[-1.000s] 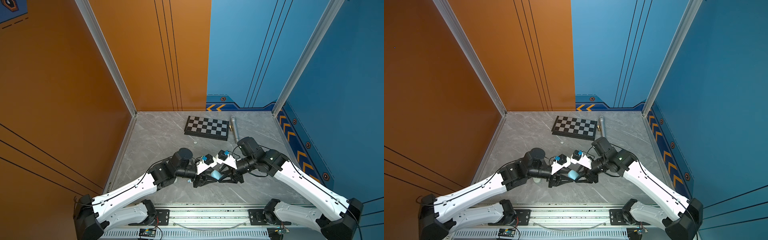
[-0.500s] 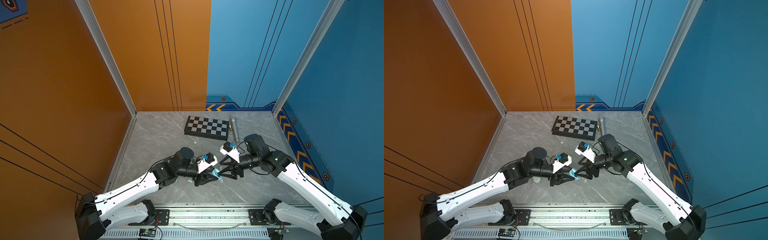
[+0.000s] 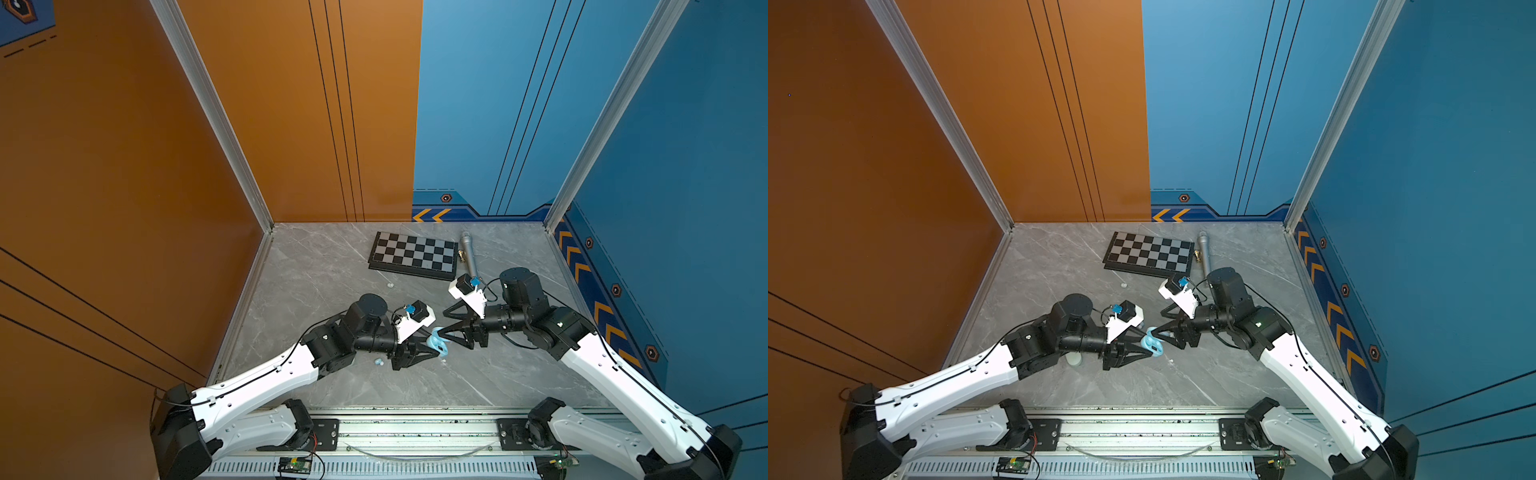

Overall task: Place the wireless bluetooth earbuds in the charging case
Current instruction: 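Grasp the case with the left gripper and pry its lid open with the right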

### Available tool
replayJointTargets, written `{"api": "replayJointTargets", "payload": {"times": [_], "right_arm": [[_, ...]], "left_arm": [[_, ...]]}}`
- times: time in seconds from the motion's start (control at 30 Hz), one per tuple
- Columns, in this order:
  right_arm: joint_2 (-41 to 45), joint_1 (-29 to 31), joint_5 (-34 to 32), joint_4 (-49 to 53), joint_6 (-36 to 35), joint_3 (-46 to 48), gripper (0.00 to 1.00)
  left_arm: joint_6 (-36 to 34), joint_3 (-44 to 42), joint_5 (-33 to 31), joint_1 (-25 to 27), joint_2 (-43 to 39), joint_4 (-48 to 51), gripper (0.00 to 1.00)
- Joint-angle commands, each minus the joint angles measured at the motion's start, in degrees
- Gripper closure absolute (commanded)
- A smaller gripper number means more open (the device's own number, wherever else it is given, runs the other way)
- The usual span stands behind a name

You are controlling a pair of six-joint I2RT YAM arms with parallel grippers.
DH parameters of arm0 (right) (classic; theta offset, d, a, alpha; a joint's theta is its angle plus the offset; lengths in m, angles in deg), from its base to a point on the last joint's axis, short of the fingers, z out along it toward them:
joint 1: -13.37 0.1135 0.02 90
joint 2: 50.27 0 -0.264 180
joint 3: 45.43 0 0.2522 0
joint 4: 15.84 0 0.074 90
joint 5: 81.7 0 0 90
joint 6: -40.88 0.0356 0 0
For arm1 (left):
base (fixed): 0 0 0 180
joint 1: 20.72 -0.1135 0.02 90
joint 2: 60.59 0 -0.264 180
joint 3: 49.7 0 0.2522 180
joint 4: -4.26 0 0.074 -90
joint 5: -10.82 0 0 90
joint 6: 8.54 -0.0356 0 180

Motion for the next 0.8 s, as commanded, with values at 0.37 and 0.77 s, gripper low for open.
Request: {"api": "replayJointTargets", "payload": {"times": [0.37,0.77], "right_arm": [[1.9,-1.7,-1.9,-0.9,0.9,2.1,0.60],[3.2,-2.1,-1.8,-2.1,0.9,2.1,0.91]], "left_arm": [[1.8,-0.1,-1.4,-1.1,-0.8,-3.8,1.00],[4.0,-0.1,-2.6,-1.4,-0.8,-5.4,1.00]]}}
